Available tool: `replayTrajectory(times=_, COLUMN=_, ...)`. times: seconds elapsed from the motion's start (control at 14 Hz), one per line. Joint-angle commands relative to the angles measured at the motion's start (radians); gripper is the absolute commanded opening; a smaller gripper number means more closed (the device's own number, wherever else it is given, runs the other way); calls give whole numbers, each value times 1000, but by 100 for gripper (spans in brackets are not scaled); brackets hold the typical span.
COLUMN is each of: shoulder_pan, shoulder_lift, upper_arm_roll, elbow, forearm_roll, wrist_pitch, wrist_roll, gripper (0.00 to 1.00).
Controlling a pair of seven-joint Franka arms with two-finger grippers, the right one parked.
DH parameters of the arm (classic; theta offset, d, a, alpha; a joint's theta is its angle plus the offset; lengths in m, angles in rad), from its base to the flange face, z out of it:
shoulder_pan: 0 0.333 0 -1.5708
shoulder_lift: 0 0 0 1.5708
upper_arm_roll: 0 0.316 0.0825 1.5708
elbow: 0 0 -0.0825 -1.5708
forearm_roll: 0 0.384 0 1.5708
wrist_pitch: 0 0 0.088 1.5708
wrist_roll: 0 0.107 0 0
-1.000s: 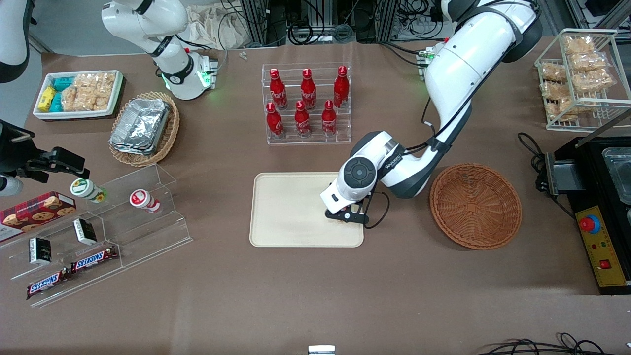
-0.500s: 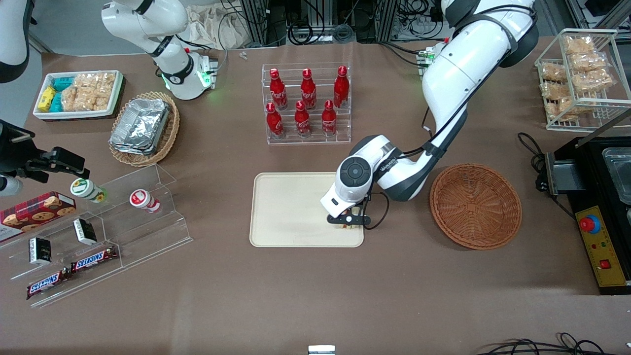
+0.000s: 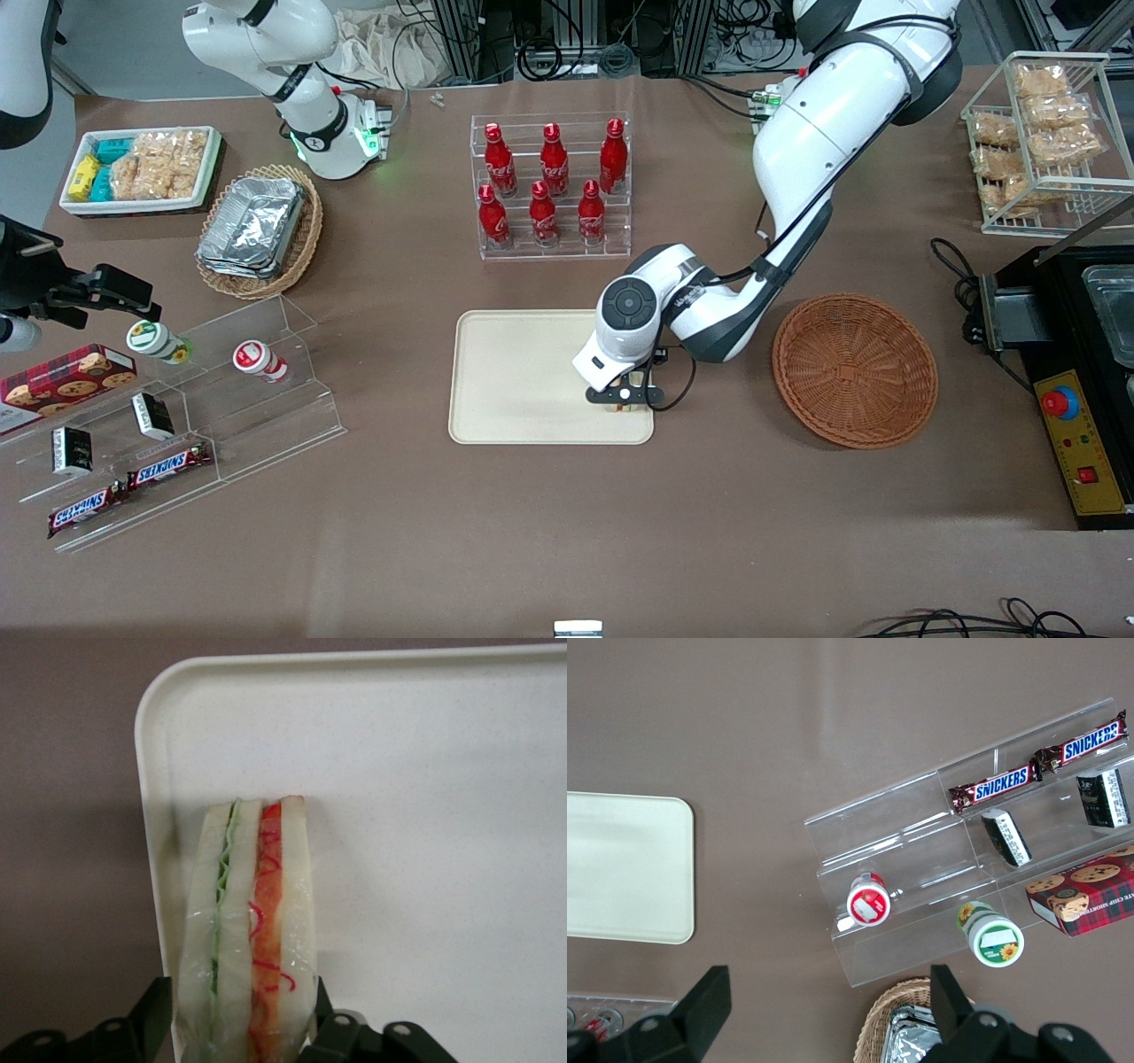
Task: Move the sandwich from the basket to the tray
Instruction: 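Lower the held sandwich onto the cream tray, then open the left gripper and withdraw it from the sandwich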
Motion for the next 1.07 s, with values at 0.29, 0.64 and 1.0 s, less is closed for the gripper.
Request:
replayTrajectory(times=0.29, shoulder_pan=82, shoulder_lift=-240, upper_arm_roll=-7, elbow=27, forearm_roll=-46, wrist_pitch=-223, wrist_roll=-36, gripper=100)
replayTrajectory(times=0.64, shoulder_pan=171, shoulder_lift=-386, upper_arm_roll=-4, elbow=21, forearm_roll=-158, wrist_pitch=-322, wrist_roll=140, gripper=100)
replayTrajectory(times=1.0, shoulder_pan=272, shoulder_lift=-505, upper_arm_roll=18, elbow=-10, forearm_roll=-231, wrist_pitch=-427, wrist_roll=393, gripper=100)
